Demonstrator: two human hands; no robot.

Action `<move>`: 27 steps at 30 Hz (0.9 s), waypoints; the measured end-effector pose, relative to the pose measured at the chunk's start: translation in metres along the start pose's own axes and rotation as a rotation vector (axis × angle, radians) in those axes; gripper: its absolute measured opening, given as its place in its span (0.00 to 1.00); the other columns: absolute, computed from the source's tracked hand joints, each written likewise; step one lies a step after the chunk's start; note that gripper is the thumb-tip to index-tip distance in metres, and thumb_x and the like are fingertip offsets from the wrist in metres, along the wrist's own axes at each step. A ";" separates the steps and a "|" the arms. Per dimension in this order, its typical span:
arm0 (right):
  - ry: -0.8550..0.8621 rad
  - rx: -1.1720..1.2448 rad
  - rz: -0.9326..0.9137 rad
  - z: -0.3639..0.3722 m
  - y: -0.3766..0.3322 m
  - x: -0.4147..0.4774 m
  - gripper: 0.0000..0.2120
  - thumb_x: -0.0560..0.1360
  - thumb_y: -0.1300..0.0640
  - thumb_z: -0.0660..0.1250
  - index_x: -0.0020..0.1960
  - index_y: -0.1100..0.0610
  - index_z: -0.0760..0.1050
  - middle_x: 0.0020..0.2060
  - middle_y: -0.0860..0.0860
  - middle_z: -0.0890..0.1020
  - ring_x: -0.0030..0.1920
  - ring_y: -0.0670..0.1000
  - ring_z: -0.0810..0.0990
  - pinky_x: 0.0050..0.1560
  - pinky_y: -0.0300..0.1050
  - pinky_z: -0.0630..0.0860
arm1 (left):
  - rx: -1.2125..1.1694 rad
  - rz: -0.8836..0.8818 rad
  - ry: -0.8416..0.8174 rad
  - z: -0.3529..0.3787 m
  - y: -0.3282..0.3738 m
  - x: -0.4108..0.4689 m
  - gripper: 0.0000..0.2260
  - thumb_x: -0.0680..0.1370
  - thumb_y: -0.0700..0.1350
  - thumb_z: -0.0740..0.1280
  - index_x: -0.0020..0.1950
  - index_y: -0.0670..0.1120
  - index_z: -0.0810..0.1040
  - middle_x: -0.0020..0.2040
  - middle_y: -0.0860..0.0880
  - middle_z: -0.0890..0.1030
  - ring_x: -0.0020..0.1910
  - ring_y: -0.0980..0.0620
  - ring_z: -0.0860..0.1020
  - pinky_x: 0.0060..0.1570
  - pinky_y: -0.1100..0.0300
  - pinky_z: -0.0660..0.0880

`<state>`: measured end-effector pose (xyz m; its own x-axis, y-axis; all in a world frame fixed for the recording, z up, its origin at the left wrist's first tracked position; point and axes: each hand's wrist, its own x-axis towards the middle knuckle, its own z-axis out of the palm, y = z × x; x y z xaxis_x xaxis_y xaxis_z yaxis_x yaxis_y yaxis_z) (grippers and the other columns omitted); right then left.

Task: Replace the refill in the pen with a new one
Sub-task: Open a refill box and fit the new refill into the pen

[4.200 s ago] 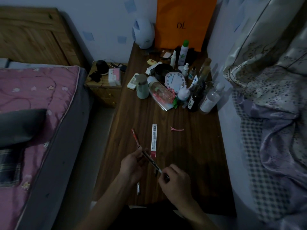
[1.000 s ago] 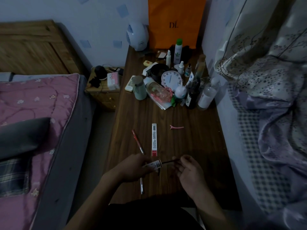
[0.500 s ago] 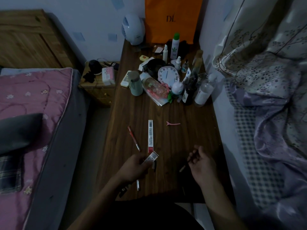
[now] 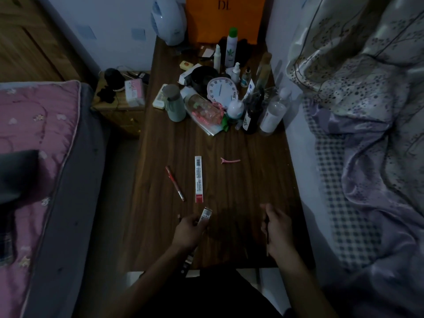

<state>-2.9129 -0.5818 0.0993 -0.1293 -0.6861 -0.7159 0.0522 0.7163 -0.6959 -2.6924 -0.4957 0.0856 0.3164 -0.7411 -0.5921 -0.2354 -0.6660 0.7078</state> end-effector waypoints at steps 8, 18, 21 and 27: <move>-0.037 -0.134 -0.050 -0.001 0.014 0.000 0.10 0.80 0.49 0.64 0.50 0.50 0.84 0.37 0.51 0.76 0.34 0.48 0.73 0.32 0.40 0.71 | 0.144 -0.033 -0.082 0.034 -0.012 0.011 0.17 0.79 0.57 0.63 0.41 0.46 0.82 0.36 0.50 0.84 0.37 0.53 0.83 0.37 0.57 0.76; -0.056 -0.229 -0.093 0.002 0.022 0.001 0.09 0.80 0.50 0.64 0.49 0.49 0.83 0.39 0.50 0.78 0.36 0.48 0.75 0.35 0.41 0.73 | 0.342 -0.028 0.016 0.047 -0.018 0.020 0.07 0.76 0.53 0.67 0.48 0.50 0.80 0.39 0.51 0.84 0.37 0.52 0.83 0.40 0.52 0.82; -0.070 -0.259 -0.103 0.002 0.023 0.000 0.09 0.80 0.50 0.64 0.50 0.48 0.82 0.41 0.51 0.78 0.38 0.48 0.75 0.37 0.41 0.74 | 0.359 -0.024 -0.003 0.048 -0.018 0.020 0.06 0.75 0.54 0.69 0.45 0.52 0.79 0.38 0.52 0.83 0.34 0.56 0.82 0.38 0.55 0.82; -0.093 -0.284 -0.101 0.003 0.023 -0.002 0.09 0.81 0.50 0.63 0.53 0.51 0.82 0.41 0.52 0.79 0.38 0.49 0.76 0.37 0.41 0.73 | 0.621 0.032 0.038 0.040 -0.017 0.017 0.13 0.74 0.59 0.67 0.50 0.51 0.78 0.43 0.51 0.84 0.41 0.51 0.83 0.43 0.55 0.81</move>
<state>-2.9089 -0.5644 0.0848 -0.0278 -0.7552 -0.6549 -0.2371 0.6414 -0.7296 -2.7197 -0.5004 0.0480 0.3305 -0.7656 -0.5518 -0.7322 -0.5769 0.3619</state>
